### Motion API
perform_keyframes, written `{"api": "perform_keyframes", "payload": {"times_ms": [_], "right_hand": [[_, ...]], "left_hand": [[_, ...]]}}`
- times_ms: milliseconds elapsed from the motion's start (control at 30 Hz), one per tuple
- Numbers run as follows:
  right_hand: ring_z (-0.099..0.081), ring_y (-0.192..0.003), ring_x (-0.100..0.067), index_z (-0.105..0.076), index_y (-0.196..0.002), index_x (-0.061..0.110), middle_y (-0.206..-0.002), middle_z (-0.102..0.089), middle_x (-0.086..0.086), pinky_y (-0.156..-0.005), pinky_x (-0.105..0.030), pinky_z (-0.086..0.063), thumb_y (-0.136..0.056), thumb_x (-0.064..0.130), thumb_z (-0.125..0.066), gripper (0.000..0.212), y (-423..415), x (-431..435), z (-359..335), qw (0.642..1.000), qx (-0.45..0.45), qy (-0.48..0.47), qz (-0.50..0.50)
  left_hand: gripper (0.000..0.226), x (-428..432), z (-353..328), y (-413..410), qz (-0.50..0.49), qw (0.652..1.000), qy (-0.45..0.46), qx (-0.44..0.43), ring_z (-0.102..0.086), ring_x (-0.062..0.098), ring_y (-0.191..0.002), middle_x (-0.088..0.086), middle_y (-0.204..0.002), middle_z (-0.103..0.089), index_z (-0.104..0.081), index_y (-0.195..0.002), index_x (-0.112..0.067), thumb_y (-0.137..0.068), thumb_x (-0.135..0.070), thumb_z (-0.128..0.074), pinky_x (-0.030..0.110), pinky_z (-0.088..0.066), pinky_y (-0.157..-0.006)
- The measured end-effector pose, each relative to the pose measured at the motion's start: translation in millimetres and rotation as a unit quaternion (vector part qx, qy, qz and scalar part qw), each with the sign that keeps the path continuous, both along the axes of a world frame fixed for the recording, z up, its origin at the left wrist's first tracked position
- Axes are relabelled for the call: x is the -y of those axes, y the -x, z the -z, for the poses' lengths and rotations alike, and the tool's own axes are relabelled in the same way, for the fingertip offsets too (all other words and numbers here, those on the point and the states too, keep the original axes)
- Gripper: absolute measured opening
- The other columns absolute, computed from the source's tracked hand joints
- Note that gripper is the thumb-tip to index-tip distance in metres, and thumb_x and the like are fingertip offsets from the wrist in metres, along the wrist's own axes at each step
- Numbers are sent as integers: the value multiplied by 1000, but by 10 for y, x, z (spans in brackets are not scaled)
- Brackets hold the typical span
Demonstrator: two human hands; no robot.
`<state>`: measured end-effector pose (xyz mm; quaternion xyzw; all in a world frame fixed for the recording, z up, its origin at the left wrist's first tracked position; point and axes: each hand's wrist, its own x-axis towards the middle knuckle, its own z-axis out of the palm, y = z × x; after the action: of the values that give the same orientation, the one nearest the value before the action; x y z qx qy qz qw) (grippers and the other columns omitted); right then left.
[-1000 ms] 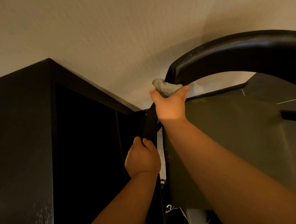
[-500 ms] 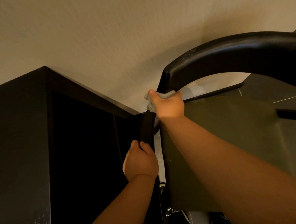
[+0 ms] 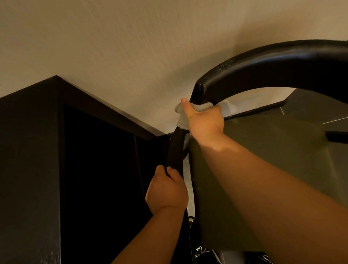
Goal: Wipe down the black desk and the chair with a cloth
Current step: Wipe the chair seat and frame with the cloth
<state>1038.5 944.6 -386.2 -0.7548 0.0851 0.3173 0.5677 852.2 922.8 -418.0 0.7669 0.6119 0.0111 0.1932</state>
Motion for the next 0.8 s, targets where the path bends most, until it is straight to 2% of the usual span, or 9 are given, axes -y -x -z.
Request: {"api": "perform_keyframes", "payload": {"times_ms": [33,100,200,267,367,433,567,667,800], "right_hand": [[-63,-106,-17,-41,-141,11,-120,-61,0,-81,-28,-54,-77,62,-80,91,-48,16,-41,1000,10,5,12],[-61,-119,-20,-35,-148,12,-132,-59,-2,-93,-28,-52,-75,63,-80,100,-133,4,-94,998,46,4,45],[-24,-152,-24,2,-162,8,-166,-23,-11,-123,-33,-26,-78,66,-77,128,-166,-77,-147,994,87,-11,60],[-3,-157,-23,13,-161,9,-170,3,-11,-118,-25,-9,-80,63,-76,132,-119,-139,-102,994,82,-19,66],[11,-156,-22,18,-160,12,-169,14,-12,-115,-28,-7,-82,62,-75,131,-52,-198,-49,997,48,-16,65],[12,-156,-24,19,-159,10,-169,15,-13,-121,-35,-10,-82,62,-74,132,-75,-180,-78,998,38,-3,53],[9,-156,-23,21,-158,9,-169,19,-11,-118,-29,-6,-83,66,-70,131,-344,-185,-271,995,41,-13,85],[-1,-157,-26,19,-159,8,-170,9,-12,-126,-46,-11,-81,69,-70,133,-545,-233,-373,987,-13,-18,159],[-17,-155,-27,14,-160,11,-169,-10,-10,-126,-45,-19,-79,66,-74,132,-411,-237,-313,982,-29,-70,172]], "left_hand": [[35,0,8,4,1,1000,1,3,-48,14,-53,-1,-63,-52,-46,-78,-20,-108,-35,-37,29,-29,-47],[34,-4,20,8,3,1000,4,7,-49,14,-53,-1,-63,-53,-46,-78,-21,-108,-35,-36,29,-30,-48],[34,-6,17,14,4,1000,4,4,-49,14,-53,-1,-64,-53,-45,-78,-21,-108,-36,-36,29,-30,-48],[34,-3,14,13,2,1000,9,-2,-51,15,-55,-1,-65,-55,-45,-78,-21,-108,-37,-35,29,-32,-49],[34,1,-12,-2,-1,1000,13,-3,-53,14,-56,-2,-66,-56,-45,-79,-23,-108,-38,-35,30,-37,-50],[34,9,-18,-5,2,1000,9,-7,-52,14,-54,-1,-65,-55,-43,-77,-24,-108,-37,-35,29,-35,-48],[35,4,-23,-7,4,1000,-2,-2,-52,16,-50,-1,-62,-54,-45,-77,-23,-108,-36,-36,30,-40,-46],[34,5,-29,0,7,1000,3,-1,-54,17,-51,-1,-63,-56,-48,-79,-23,-108,-37,-35,33,-44,-48],[35,0,-28,3,10,1000,2,-15,-55,16,-56,-3,-67,-58,-55,-89,-20,-106,-40,-31,31,-40,-49]]}}
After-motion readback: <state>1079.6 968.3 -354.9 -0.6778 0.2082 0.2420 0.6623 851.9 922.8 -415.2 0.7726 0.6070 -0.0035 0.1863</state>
